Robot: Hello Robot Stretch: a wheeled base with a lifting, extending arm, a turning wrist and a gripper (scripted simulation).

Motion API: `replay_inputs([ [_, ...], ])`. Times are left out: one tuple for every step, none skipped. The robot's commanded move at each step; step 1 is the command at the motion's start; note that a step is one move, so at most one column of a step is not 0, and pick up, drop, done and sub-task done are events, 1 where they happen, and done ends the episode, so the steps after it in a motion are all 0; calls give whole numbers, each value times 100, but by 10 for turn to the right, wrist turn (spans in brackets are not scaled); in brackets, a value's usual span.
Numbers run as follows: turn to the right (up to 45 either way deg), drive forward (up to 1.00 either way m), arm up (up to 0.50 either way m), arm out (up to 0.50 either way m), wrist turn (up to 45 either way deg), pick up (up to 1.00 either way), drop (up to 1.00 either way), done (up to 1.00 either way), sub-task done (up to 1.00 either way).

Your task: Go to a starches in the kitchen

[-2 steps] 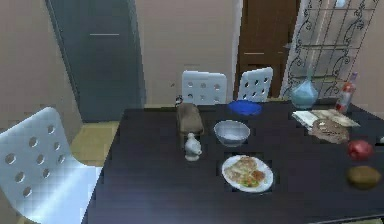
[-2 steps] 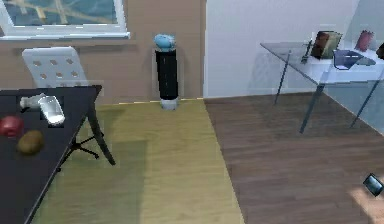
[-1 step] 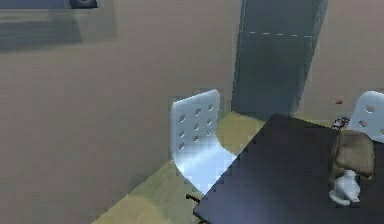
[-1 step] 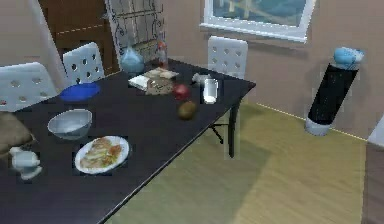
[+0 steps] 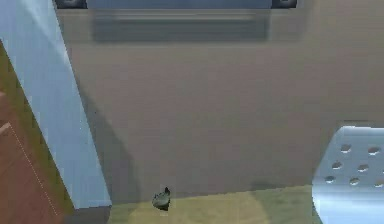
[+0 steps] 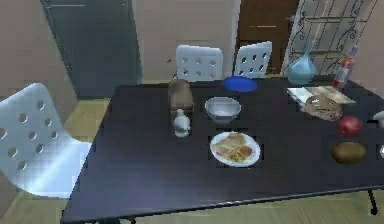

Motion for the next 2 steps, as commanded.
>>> replay_inputs([
  [-450, 0, 0, 0, 0, 0, 0, 0, 0],
  [-420, 0, 0, 0, 0, 0, 0, 0, 0],
])
